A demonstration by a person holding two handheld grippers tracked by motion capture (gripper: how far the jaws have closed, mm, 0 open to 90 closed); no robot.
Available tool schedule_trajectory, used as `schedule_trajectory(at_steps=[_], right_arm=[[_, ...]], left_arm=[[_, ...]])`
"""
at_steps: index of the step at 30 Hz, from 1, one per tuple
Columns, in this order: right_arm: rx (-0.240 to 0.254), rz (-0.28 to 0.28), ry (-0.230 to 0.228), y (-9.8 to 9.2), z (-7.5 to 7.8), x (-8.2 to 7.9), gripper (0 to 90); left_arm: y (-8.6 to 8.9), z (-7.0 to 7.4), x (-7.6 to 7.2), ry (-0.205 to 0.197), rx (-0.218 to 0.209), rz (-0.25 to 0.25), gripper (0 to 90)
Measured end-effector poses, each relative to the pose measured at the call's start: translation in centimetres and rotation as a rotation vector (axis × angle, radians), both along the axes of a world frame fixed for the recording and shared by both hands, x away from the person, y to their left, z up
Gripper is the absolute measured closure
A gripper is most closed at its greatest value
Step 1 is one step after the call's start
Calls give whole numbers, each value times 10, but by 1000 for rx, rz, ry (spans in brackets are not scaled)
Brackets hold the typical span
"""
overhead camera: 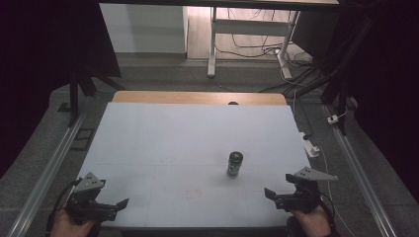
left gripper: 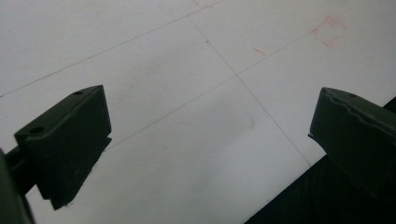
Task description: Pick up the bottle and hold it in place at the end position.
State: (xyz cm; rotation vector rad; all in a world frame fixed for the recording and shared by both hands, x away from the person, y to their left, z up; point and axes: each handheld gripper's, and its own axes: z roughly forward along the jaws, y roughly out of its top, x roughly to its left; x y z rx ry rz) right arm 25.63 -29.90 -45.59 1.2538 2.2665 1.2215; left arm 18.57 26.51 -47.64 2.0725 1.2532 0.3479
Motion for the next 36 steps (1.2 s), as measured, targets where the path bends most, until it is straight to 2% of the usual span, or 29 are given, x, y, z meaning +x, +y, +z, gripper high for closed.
schedule_trajectory(at_steps=[14, 25, 28, 32, 36], right_arm=[[-34, 18, -13, 4, 0, -1, 0], [-56, 62, 7, 7, -1, 0, 0], [-53, 71, 11, 7, 0, 1, 0], [-25, 78, 15, 7, 0, 2, 0], [-23, 104, -2, 12, 2, 3, 0]], left_arm=[[2, -1, 1, 19, -25, 0, 3], [4, -1, 2, 26, -41, 6, 0], [4, -1, 2, 25, -44, 6, 0], [5, -1, 2, 27, -46, 10, 0], [5, -1, 2, 27, -45, 11, 0]])
